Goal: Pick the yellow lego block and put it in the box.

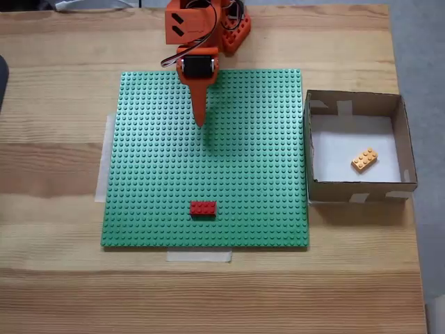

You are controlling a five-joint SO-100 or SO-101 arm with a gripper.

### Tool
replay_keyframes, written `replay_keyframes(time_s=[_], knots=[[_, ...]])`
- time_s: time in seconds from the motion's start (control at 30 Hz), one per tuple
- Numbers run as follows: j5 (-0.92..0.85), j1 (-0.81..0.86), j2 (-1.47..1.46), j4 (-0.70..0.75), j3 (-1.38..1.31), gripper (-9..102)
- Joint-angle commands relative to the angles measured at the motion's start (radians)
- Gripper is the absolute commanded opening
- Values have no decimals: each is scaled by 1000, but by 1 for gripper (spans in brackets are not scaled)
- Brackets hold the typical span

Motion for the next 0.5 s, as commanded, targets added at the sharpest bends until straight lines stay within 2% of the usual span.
replay_keyframes(time_s=[0.0,0.47], knots=[[3,-5,9,-14,8,-1],[9,2,9,-14,8,-1]])
